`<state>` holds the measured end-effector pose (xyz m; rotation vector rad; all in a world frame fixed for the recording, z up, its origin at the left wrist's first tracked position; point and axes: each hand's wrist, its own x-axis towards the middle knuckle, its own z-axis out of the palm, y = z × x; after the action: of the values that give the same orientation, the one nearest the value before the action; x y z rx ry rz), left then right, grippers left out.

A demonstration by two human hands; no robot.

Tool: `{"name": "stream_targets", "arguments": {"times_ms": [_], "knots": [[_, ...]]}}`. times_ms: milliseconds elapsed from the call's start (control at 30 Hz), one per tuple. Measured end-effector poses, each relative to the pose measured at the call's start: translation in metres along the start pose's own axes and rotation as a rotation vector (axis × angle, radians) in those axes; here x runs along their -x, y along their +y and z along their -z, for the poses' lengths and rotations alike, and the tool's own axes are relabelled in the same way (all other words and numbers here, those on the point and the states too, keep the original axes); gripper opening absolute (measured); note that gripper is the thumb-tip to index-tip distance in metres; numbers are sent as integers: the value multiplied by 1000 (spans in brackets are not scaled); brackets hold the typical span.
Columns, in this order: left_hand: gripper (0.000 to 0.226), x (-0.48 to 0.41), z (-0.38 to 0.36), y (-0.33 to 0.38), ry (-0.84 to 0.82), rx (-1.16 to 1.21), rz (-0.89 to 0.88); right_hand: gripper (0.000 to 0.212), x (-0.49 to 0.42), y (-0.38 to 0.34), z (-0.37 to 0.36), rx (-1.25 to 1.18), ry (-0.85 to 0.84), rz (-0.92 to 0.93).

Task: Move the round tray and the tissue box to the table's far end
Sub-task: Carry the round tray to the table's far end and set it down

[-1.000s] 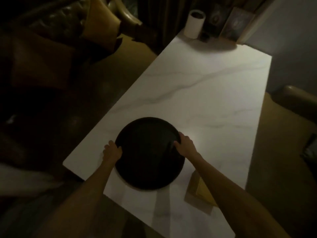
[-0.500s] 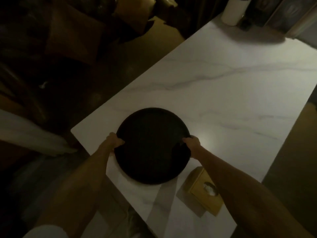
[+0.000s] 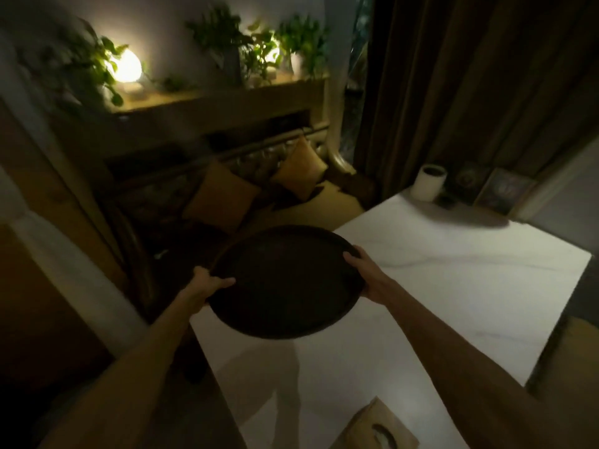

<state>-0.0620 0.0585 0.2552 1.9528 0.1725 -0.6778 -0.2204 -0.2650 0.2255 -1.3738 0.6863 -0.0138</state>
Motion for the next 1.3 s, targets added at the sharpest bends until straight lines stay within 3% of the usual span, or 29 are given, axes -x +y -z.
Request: {"name": "stream_targets", "arguments": {"times_ms": [133,300,433,533,667,833,1100,1300], "knots": [[73,63,15,63,-49,298,-228,66,70,-93,-4,81,74,246],[65,153,19,95,-61,444,-412,73,143,-134,18,150,180,434],[68,192,15,91,37,246,-491,67,176,-126,35,230,163,494],[67,198,-1,74,159,22,-464,61,169,-99,59,381,151,529],[63,192,-58,48,280,-106,-376,58,118,-61,95,600,142,528],[89,176,-141,21,424,-194,-340,59,70,-26,127,743,89,615],[59,171,-245,23,498,-269,-281,47,36,-26,201,884,20,546],[54,158,-282,46,478,-298,-371,41,48,-35,243,916,179,553]]}}
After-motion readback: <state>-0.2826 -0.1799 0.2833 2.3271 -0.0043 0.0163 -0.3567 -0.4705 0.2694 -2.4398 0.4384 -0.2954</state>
